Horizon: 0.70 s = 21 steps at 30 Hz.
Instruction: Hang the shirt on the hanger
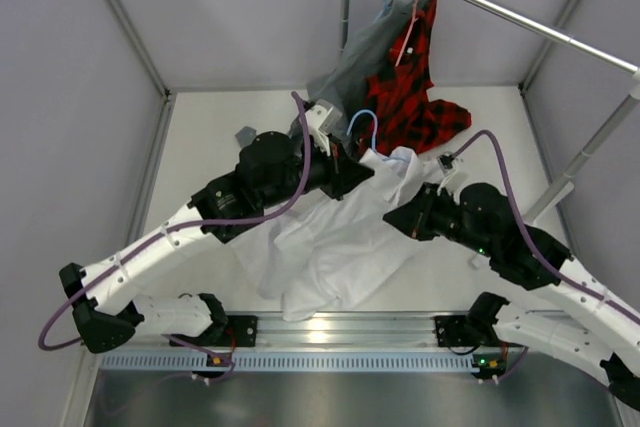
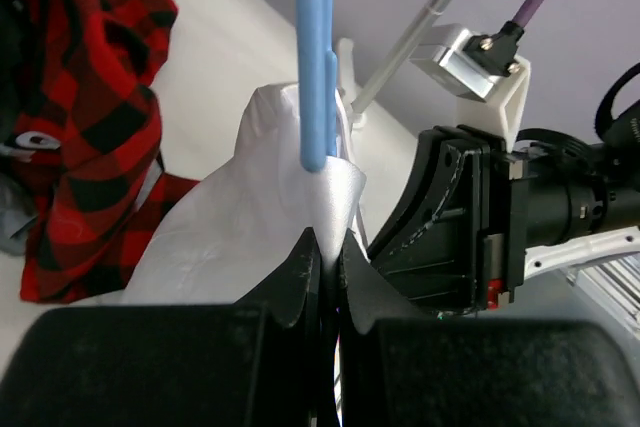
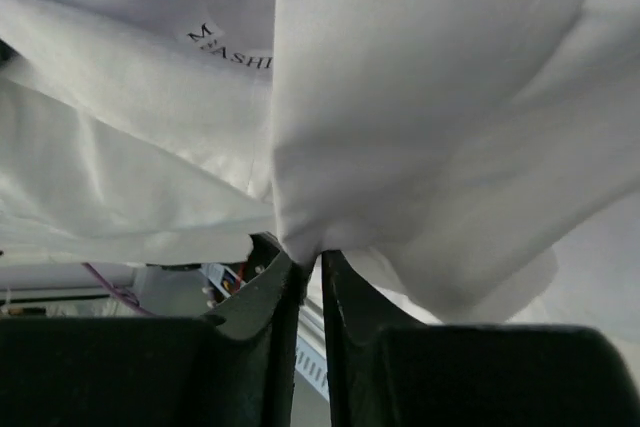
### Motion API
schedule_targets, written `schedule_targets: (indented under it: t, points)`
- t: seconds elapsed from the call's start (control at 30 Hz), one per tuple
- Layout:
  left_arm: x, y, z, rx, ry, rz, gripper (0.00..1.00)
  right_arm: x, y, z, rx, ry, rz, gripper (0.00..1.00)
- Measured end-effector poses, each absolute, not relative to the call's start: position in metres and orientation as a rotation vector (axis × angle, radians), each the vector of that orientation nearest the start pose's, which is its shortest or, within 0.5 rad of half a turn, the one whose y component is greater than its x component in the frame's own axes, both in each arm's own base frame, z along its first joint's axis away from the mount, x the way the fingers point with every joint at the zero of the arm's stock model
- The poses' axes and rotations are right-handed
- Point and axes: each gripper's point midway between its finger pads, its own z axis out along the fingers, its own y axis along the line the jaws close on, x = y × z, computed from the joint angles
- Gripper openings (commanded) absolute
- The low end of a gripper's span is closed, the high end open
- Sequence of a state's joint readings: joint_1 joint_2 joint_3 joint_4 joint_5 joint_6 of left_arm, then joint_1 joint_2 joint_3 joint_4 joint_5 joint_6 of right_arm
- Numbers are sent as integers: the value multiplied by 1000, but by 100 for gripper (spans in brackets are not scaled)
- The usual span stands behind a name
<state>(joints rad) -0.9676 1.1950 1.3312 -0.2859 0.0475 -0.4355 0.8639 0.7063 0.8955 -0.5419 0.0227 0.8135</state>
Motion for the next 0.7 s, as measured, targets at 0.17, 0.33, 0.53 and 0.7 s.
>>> schedule_targets:
  t: [0.17, 0.33, 0.53, 0.7]
  points:
    - [199, -348, 389, 593, 1682, -1134, 0, 147, 203, 294, -35, 2036, 1038, 68]
    - [197, -337, 383, 672, 1636, -1103, 0, 102, 141, 386, -87, 1886, 1055, 84]
    - [173, -344, 383, 870, 1559, -1184, 0, 60, 93, 450, -210, 1710, 1090, 81]
    - [136, -360, 386, 1094, 1481, -1381, 0, 74, 137, 461, -476, 1727, 1033, 74]
